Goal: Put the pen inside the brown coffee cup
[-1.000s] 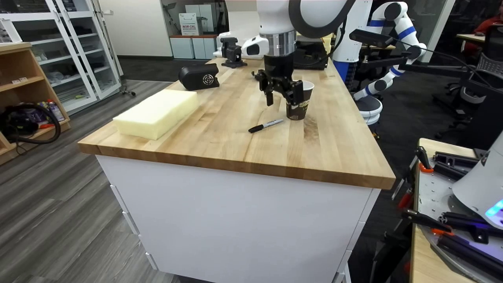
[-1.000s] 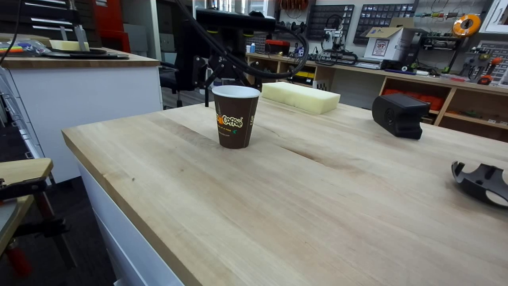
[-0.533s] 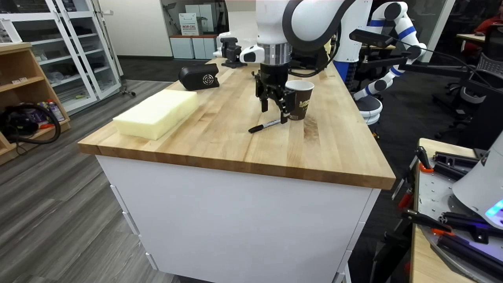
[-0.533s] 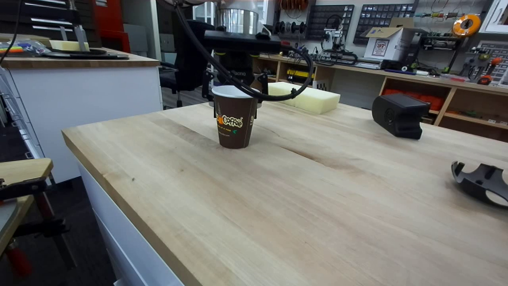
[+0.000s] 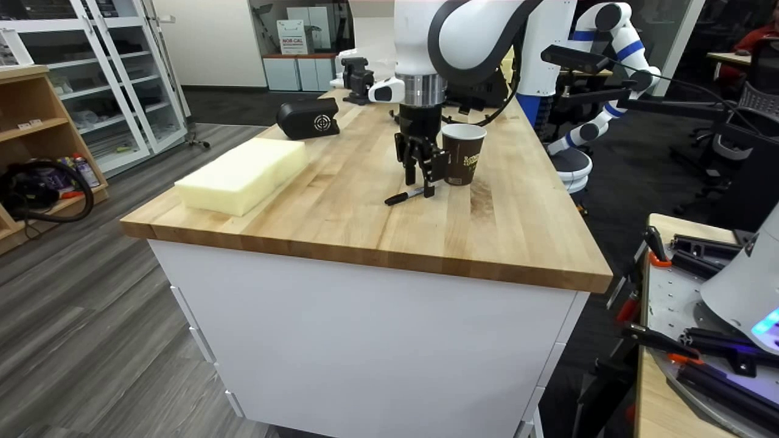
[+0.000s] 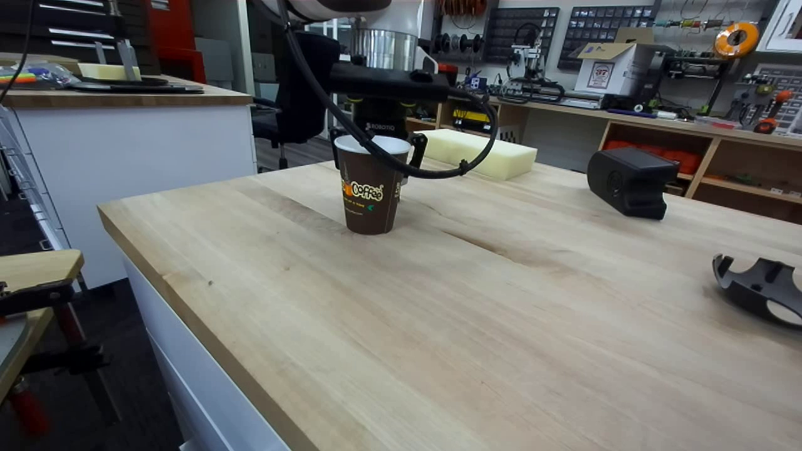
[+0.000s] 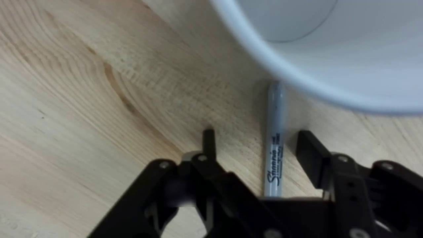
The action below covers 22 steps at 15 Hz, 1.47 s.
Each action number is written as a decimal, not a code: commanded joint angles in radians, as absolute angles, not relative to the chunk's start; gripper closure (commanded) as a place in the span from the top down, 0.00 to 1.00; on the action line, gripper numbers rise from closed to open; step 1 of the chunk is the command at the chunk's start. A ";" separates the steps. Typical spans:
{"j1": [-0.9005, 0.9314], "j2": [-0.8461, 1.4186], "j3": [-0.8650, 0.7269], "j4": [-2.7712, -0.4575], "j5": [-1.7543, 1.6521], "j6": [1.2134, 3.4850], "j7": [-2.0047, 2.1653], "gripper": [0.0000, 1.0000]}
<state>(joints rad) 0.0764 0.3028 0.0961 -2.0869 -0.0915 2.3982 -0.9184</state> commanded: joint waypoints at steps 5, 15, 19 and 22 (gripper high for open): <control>0.061 0.294 0.121 -2.063 -0.093 2.345 -0.920 0.08; 0.101 0.204 0.136 -2.043 -0.165 2.095 -0.891 0.03; 0.117 0.167 0.138 -2.061 -0.213 2.151 -0.886 0.03; 0.125 0.136 0.135 -2.072 -0.251 2.151 -0.870 0.03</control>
<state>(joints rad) 0.1211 0.1927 0.1313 -2.0362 -0.2053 2.1407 -0.9113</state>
